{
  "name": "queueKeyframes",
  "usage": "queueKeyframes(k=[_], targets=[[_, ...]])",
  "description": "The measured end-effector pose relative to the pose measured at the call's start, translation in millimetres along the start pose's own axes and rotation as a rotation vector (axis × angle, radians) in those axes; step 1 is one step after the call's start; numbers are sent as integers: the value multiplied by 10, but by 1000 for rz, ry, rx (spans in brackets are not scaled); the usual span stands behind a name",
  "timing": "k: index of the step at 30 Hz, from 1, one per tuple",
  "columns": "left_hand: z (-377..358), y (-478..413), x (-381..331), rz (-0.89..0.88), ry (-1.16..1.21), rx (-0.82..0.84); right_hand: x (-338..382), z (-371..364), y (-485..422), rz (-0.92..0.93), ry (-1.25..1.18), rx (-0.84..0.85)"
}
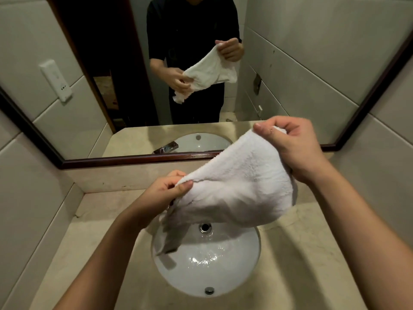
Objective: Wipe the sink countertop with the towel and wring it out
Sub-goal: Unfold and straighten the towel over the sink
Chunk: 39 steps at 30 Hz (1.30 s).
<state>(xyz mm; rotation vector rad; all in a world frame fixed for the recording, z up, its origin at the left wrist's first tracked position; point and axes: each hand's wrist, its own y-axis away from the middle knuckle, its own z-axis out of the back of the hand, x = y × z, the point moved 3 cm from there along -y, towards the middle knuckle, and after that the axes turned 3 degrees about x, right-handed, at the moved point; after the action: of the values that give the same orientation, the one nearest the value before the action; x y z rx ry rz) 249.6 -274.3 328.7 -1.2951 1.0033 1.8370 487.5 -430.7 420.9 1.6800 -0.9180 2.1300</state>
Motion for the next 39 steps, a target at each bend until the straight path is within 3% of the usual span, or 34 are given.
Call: queueKeyframes(k=[3, 7, 11, 14, 18, 20, 24, 30, 32, 34, 36, 39], targets=[[-55, 0, 25, -85, 208, -202, 83, -64, -116, 47, 62, 30], [56, 17, -134, -318, -150, -347, 107, 69, -182, 74, 184, 3], [233, 0, -291, -355, -155, -373, 195, 177, -190, 9, 339, 121], [324, 5, -444, -377, -332, -408, 243, 252, -235, -2, 324, 73], [501, 8, -551, -178, -742, -238, 191, 355, -259, 25, 204, -56], [615, 4, -531, -118, -773, -152, 165, 395, -256, 58, 207, -88], [758, 6, -502, -141, -480, -40, 83, 513, -253, 30, 222, -96], [781, -8, -474, -150, 23, -153, -143, 708, -317, 6, 171, -252], [605, -69, -557, -107, 253, -187, -310, 747, -349, -76, 246, -331], [370, -137, -653, -31, 542, -216, -371, 640, -283, -175, 520, -418], [114, -206, -750, 36, 707, -199, -258, 323, -121, -50, 591, -341], [-275, -273, -824, 99, 789, -197, -18, -417, 327, -48, 161, 82]])
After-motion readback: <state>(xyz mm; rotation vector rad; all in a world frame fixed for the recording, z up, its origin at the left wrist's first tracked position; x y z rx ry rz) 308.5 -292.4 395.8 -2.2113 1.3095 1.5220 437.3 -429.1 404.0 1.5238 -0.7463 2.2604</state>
